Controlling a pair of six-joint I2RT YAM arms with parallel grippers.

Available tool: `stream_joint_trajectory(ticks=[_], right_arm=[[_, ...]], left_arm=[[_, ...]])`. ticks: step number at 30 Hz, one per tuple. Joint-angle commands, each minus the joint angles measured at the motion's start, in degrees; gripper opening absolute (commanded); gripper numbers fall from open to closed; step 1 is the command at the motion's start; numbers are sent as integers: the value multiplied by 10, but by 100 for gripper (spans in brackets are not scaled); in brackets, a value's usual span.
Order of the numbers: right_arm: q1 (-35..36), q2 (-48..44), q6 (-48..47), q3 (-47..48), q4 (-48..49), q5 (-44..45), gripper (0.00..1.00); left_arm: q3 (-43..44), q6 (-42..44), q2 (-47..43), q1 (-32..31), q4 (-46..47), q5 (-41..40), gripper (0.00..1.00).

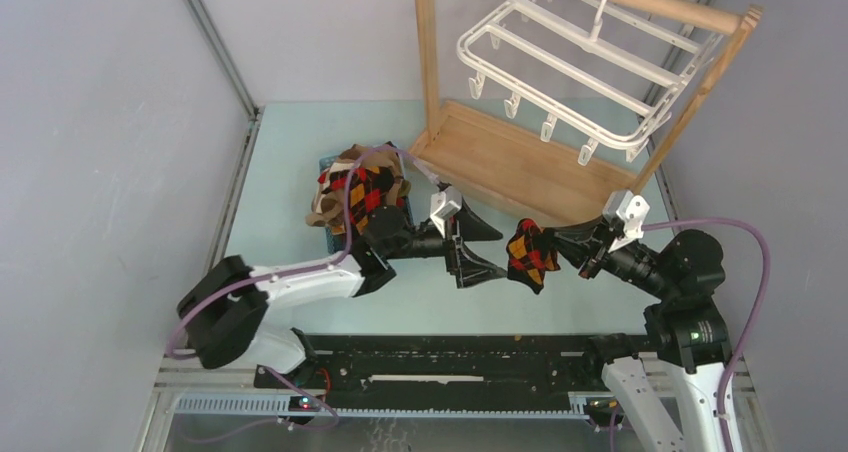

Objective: Clip the socks to the hanger
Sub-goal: Pick up the sock from the bin.

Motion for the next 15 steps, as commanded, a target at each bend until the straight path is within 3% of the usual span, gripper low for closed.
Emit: stream_joint_trajectory(ticks=[1, 6, 9, 15], right_arm=[[-4, 13, 20, 32, 34, -13, 0], [-4, 21, 26, 45, 44, -11, 0], [-4, 27, 26, 45, 54, -1, 0], [-4, 37, 14, 52, 55, 18, 0]], left_arm=[[10, -124, 59, 0, 175, 79, 100], [27, -169, 96, -4, 238, 103, 99], [48, -196, 118, -9, 256, 125, 92], [89, -277, 169, -9, 293, 169, 54]])
